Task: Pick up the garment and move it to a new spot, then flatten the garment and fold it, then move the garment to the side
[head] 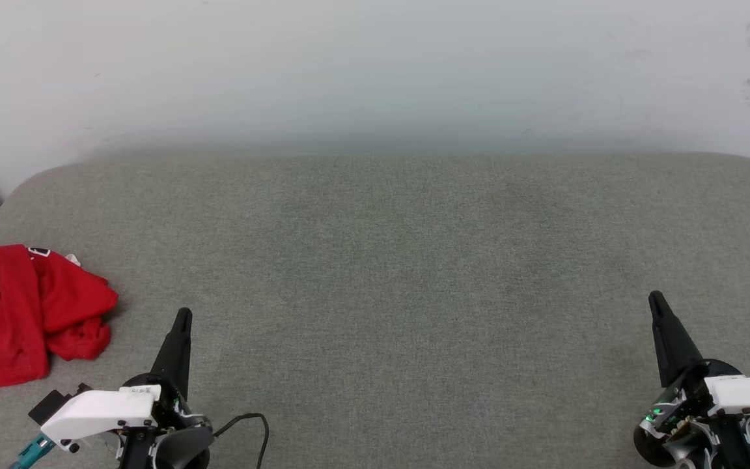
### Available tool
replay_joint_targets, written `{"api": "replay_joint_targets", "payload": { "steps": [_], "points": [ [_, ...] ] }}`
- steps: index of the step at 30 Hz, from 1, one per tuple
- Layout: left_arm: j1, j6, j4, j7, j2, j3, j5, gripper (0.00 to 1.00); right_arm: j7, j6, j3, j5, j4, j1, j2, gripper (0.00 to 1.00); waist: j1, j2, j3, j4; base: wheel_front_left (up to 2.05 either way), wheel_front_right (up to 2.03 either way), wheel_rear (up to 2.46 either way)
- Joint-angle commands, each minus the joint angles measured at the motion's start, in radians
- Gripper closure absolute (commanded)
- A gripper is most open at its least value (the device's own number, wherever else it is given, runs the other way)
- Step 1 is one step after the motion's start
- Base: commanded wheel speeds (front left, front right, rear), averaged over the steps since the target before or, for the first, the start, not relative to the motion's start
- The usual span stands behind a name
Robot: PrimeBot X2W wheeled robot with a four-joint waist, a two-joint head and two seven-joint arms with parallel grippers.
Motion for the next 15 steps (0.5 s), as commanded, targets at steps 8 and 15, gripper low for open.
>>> {"api": "replay_joint_targets", "payload": {
  "steps": [8,15],
  "points": [
    [-0.008,-0.003,0.000,0.001,-0.001,0.001,0.001,1.00,-0.001,0.000,0.000,-0.004,0.001,-0.014,0.004,1.00,0.0000,0.0000,0.000,0.000,0.00,0.00,0.00],
    [-0.008,-0.003,0.000,0.001,-0.001,0.001,0.001,1.00,-0.001,0.000,0.000,-0.004,0.001,-0.014,0.004,1.00,0.0000,0.0000,0.000,0.000,0.00,0.00,0.00]
  ]
}}
